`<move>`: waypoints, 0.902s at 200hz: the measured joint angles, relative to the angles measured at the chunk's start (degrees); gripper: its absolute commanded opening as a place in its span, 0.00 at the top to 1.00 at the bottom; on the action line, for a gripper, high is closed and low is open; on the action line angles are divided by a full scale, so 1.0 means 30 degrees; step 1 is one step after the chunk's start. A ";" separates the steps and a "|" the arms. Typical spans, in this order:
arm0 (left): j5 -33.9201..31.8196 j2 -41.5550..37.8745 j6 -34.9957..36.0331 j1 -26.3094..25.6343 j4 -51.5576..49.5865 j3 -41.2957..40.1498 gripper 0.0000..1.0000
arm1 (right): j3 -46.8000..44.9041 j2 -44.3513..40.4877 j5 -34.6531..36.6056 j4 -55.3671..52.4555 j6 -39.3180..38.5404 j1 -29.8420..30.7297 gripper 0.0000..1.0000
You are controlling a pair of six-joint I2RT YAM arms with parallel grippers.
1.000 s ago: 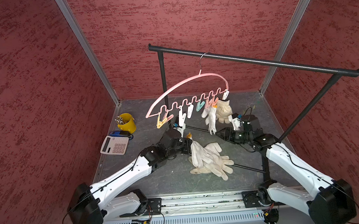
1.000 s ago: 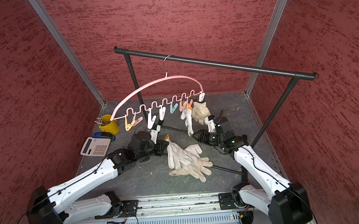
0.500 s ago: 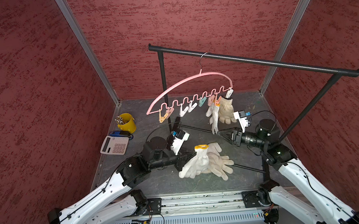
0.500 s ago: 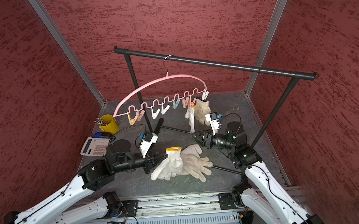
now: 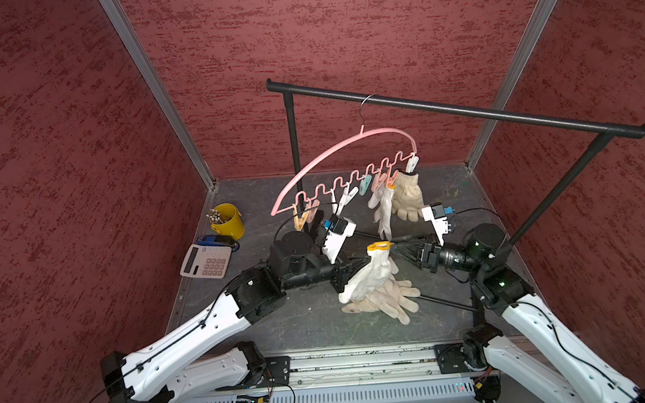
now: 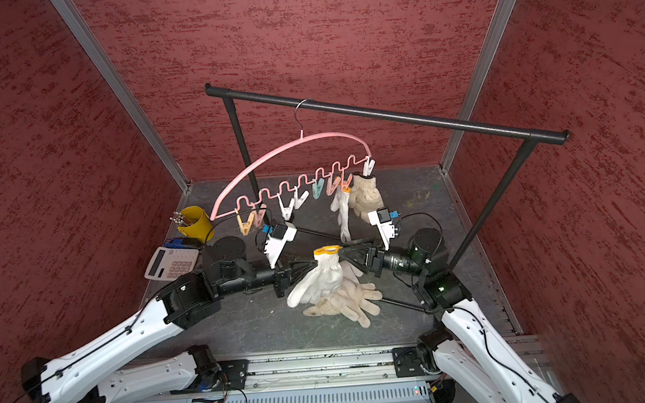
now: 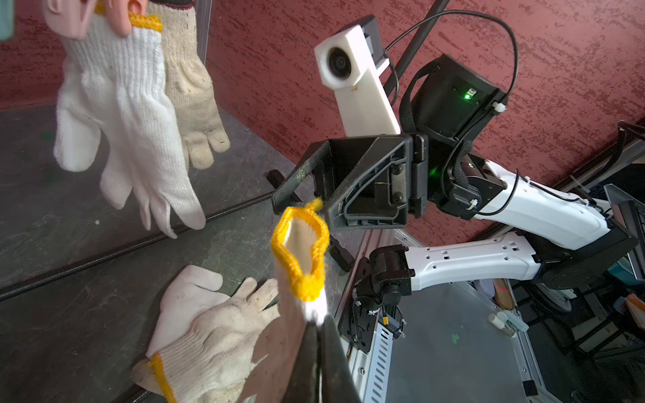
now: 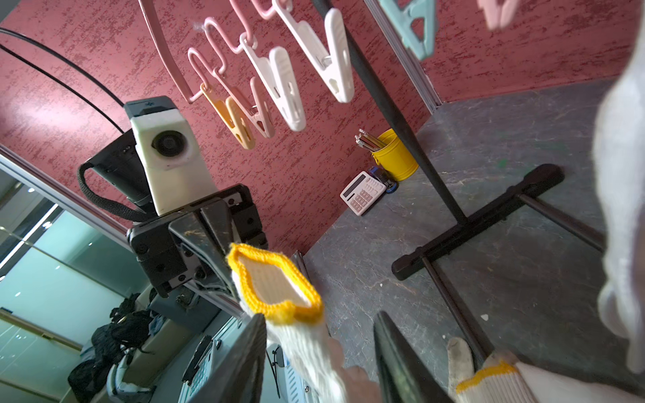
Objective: Clip the gloves onto a hanger to dry
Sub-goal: Pick up the glove from the center of the board.
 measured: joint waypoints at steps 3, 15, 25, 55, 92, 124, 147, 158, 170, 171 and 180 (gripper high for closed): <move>-0.0051 0.0095 0.0000 -0.0029 0.0044 0.0044 1.00 | 0.0000 0.0029 -0.0015 0.0087 0.0015 0.0029 0.49; -0.0182 0.0284 0.0007 -0.0124 0.0175 0.0160 1.00 | 0.0000 0.0146 -0.0058 0.0335 0.0022 0.0153 0.49; -0.0270 0.0357 0.0007 -0.0182 0.0233 0.0299 1.00 | 0.0000 0.0240 -0.0066 0.0495 0.0015 0.0233 0.49; -0.0503 0.0364 0.0007 -0.0255 0.0386 0.0641 1.00 | -0.0022 0.0350 -0.0066 0.0882 0.0015 0.0328 0.49; -0.0882 0.0350 0.0007 -0.0350 0.0415 0.0685 1.00 | -0.0313 0.0386 -0.0058 0.1698 0.0262 0.0466 0.50; -0.1042 0.0379 0.0007 -0.0474 0.0386 0.0758 1.00 | -0.0605 0.0685 -0.0044 0.2645 0.0787 0.0787 0.57; -0.1246 0.0532 0.0015 -0.0532 0.0379 0.0933 1.00 | -0.0627 0.0947 -0.0044 0.3206 0.1129 0.1049 0.68; -0.1472 0.0568 0.0000 -0.0546 0.0364 0.0962 1.00 | -0.0627 0.1013 -0.0044 0.3381 0.1195 0.1122 0.76; -0.1880 0.0583 -0.0022 -0.0546 0.0342 0.0962 1.00 | -0.0627 0.1013 -0.0036 0.3439 0.1290 0.1173 0.91; -0.1916 0.0583 -0.0022 -0.0546 0.0342 0.0962 1.00 | -0.0627 0.1013 -0.0036 0.3446 0.1268 0.1173 0.92; -0.2266 0.0583 -0.0058 -0.0539 0.0313 0.0969 1.00 | -0.0634 0.1005 -0.0036 0.3534 0.1319 0.1202 1.00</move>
